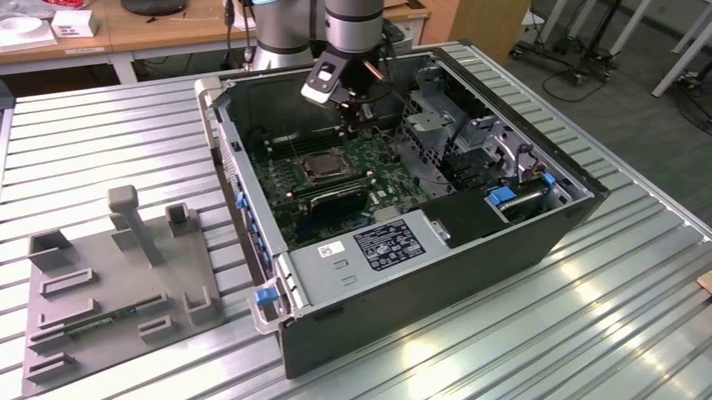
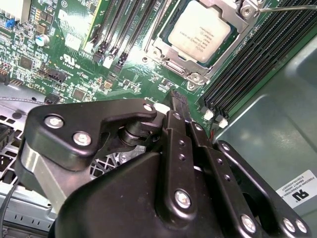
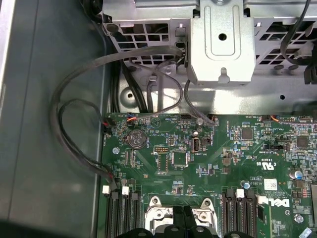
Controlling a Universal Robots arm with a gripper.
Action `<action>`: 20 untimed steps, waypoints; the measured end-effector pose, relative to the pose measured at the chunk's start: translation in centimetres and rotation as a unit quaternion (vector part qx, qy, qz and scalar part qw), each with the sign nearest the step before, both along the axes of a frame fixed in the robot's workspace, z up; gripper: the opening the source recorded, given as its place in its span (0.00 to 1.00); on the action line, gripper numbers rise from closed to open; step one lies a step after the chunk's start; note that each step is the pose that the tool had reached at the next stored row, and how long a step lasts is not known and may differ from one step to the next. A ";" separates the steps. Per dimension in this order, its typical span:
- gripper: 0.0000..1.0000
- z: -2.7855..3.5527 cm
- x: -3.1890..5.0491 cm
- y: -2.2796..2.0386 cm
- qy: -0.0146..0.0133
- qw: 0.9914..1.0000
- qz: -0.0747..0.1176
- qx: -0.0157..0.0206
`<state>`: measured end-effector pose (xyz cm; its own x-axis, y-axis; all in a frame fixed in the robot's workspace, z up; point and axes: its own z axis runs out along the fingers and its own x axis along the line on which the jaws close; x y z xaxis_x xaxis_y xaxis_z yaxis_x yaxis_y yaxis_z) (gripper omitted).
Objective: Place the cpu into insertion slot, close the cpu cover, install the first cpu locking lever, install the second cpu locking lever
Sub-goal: 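Close the cpu cover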
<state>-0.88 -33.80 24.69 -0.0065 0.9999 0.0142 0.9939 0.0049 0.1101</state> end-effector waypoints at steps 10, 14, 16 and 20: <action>0.11 0.00 -0.12 0.00 0.000 1.000 0.000 0.000; 0.11 -0.02 -0.11 0.00 0.010 1.000 0.000 0.000; 0.11 -0.06 -0.09 0.00 0.027 1.000 0.000 0.000; 0.11 -0.06 -0.09 0.00 0.031 1.000 0.000 0.000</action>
<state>-0.97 -33.80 24.63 -0.0056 0.9999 0.0144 0.9988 0.0049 0.0483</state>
